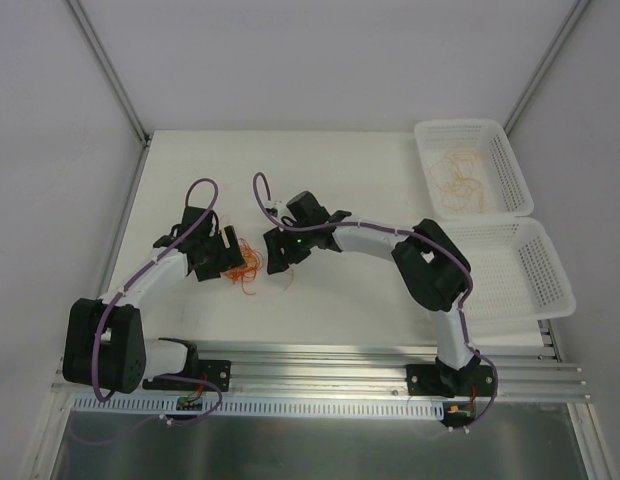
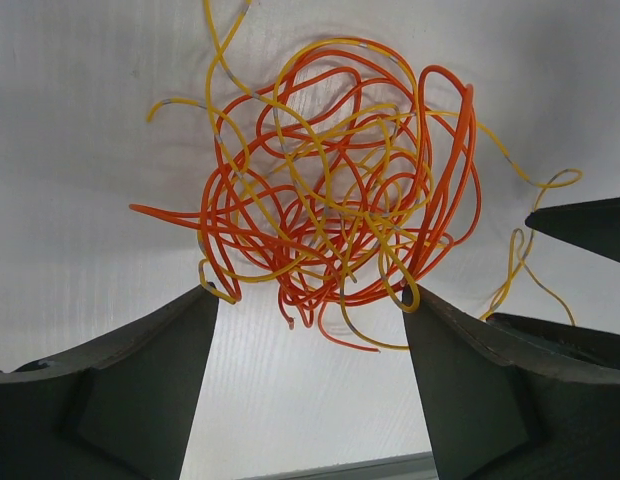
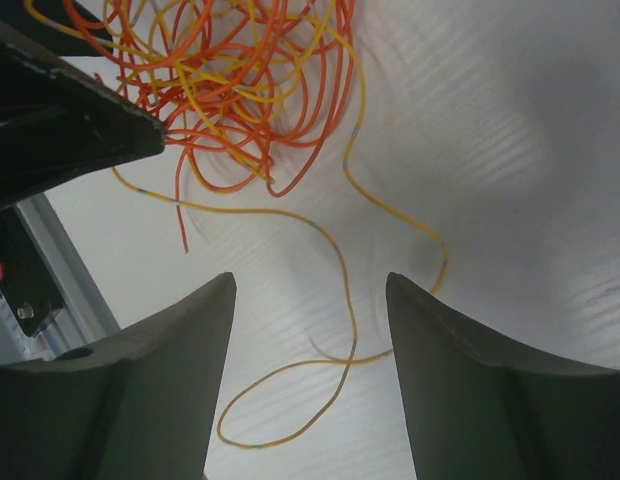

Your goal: Untangle the cables

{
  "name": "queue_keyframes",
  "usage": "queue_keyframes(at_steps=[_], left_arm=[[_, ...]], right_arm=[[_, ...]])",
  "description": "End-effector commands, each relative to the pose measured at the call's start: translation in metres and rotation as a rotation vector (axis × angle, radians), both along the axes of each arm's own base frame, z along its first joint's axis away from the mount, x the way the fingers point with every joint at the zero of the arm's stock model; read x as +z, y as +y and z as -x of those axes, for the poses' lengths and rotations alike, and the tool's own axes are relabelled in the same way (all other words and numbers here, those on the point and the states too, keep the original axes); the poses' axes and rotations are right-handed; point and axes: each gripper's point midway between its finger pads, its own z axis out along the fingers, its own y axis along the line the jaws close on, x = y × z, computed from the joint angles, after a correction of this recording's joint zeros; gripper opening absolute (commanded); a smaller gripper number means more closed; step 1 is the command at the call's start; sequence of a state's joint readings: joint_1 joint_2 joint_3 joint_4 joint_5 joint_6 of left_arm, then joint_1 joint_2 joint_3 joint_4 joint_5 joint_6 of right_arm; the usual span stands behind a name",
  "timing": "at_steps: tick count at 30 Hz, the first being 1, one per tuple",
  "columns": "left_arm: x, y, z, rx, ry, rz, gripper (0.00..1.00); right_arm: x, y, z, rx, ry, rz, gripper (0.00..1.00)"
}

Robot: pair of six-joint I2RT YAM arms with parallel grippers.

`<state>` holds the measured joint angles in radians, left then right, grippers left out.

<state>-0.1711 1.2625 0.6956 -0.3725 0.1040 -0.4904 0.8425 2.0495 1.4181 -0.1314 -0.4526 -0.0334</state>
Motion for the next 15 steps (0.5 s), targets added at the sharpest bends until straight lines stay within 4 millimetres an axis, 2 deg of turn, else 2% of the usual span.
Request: queue_keyframes(at_steps=[1,5,8,9,10,11,12,13,15], left_arm=[[0.005,-0.007,-0.003,0.001,-0.001,0.03,0.75],[0.002,-0.009,0.001,-0.002,0.013,0.038,0.74],[0.0,-0.008,0.003,0.007,0.02,0.039,0.74],[0.001,-0.009,0.002,0.009,0.019,0.042,0.74],[0.002,-0.009,0.001,0.012,0.015,0.044,0.73],[0.001,-0.009,0.001,0.019,0.02,0.048,0.73],[0.001,-0.01,0.002,0.019,0.021,0.052,0.73],[0.001,-0.011,0.002,0.028,0.024,0.058,0.73],[0.001,-0.01,0.003,0.037,0.027,0.06,0.73]], right_arm=[[0.004,0.016,-0.012,0.001,-0.019,-0.042,0.65],[-0.006,0.016,-0.007,0.012,-0.006,-0.029,0.58],[-0.008,0.011,0.0,0.023,0.001,-0.029,0.42],[-0.014,0.006,0.007,0.028,0.014,-0.017,0.31],[-0.007,0.004,0.008,0.035,-0.003,-0.027,0.24],[-0.008,-0.001,0.01,0.036,-0.007,-0.018,0.11],[-0.014,-0.011,0.017,0.04,0.002,0.008,0.06],[-0.004,-0.017,0.018,0.046,-0.027,0.003,0.01],[-0.004,-0.034,0.03,0.056,-0.025,0.04,0.01]])
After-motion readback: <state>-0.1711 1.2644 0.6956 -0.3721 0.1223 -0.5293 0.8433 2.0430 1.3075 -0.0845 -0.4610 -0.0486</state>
